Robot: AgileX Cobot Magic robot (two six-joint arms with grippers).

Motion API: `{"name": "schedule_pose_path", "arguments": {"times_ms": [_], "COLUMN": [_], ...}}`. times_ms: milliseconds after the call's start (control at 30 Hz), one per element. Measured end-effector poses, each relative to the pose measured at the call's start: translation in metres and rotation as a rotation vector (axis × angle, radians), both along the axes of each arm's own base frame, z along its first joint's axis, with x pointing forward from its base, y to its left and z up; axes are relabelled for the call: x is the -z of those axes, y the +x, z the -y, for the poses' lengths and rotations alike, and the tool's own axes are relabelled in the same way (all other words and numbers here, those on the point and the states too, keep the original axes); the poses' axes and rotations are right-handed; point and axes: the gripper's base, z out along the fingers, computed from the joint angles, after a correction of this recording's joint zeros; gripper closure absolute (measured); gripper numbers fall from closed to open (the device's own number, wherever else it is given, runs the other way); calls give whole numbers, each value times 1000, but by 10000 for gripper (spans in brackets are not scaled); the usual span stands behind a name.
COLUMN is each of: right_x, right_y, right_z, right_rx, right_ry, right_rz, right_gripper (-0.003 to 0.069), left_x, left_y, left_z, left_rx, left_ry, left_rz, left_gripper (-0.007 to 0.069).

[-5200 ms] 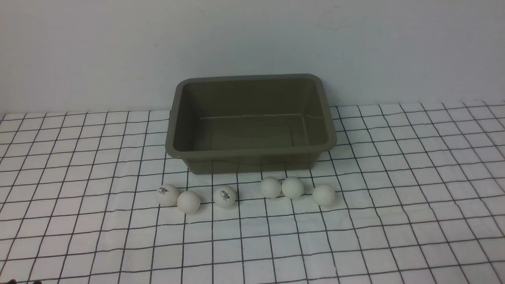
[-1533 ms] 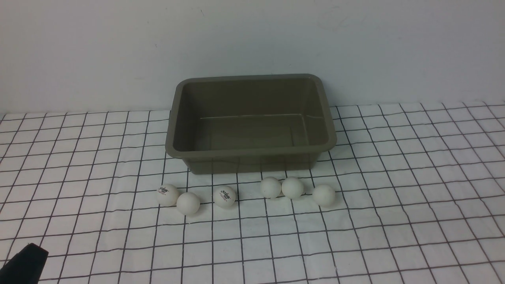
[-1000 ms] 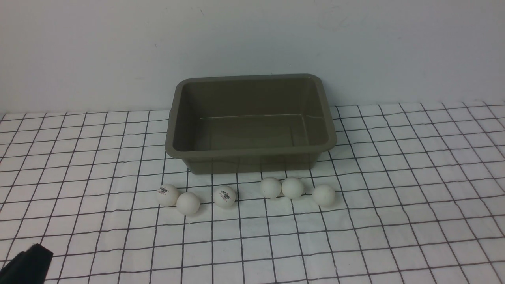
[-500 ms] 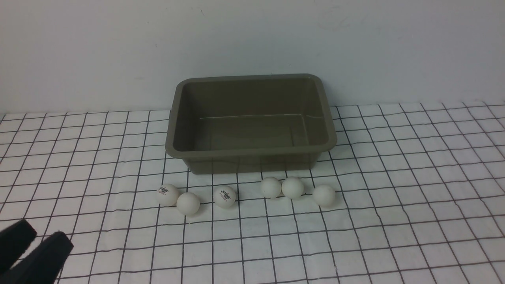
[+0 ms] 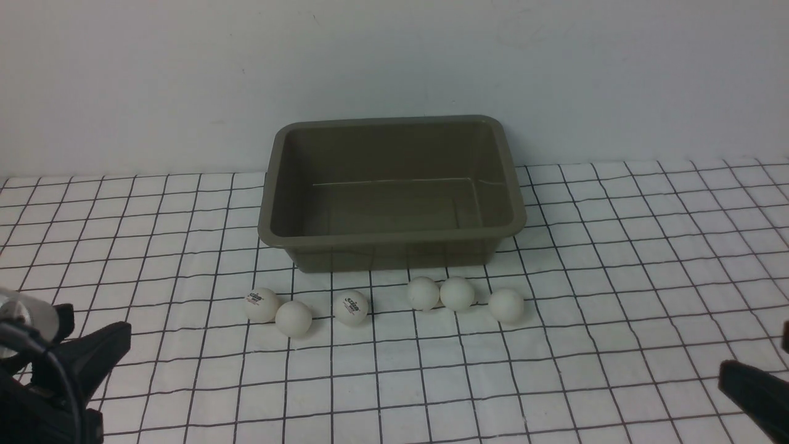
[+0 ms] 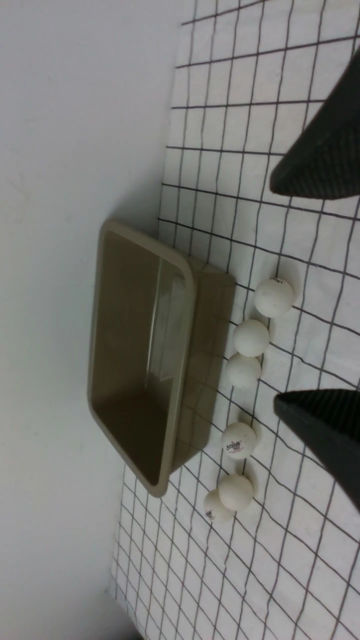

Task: Put the table tennis balls into the box on the white checkered tablecloth.
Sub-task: 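Reach for and grasp a ping pong ball on the table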

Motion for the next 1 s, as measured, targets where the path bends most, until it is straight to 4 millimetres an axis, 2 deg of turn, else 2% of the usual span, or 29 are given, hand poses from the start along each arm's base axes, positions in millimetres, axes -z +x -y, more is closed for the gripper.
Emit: {"name": "schedule_pose_path", "arguments": {"times_ms": [100, 200, 267, 400, 500, 567, 600, 700, 767, 833, 867, 1000], "right_x": [-3, -8, -10, -9, -7, -3, 4, 14, 26, 30, 35, 45], "right_y": [8, 34, 42, 81, 99, 116, 131, 154, 178, 185, 196, 218], "right_z": [0, -1, -2, -5, -6, -6, -6, -6, -8, -11, -18, -45], "right_rx": [-12, -55, -78, -164, -184, -195, -199, -193, -194, -203, -221, -299], "right_ry": [-11, -41, -58, -60, -48, -41, -30, -7, 18, 18, 11, -42], "right_rz": [-29, -110, -127, -231, -268, -298, -336, -390, -446, -460, -474, -494], "right_gripper": [197, 197, 197, 197, 197, 197, 197, 197, 197, 197, 197, 197], "left_x": [0, 3, 3, 2, 2, 2, 2, 2, 2, 2, 2, 2], "left_y": [4, 9, 9, 9, 9, 9, 9, 9, 9, 9, 9, 9], "left_z": [-1, -2, -2, -3, -3, -3, -3, -3, -3, -3, -2, -2], "left_rx": [1, 4, 3, 2, 2, 2, 2, 2, 2, 2, 2, 2], "left_ry": [27, 52, 52, 52, 52, 52, 52, 52, 51, 52, 51, 51], "left_rz": [-16, -44, -43, -40, -40, -40, -40, -40, -40, -40, -40, -40], "left_gripper": [260, 260, 260, 260, 260, 260, 260, 260, 260, 260, 260, 260]}}
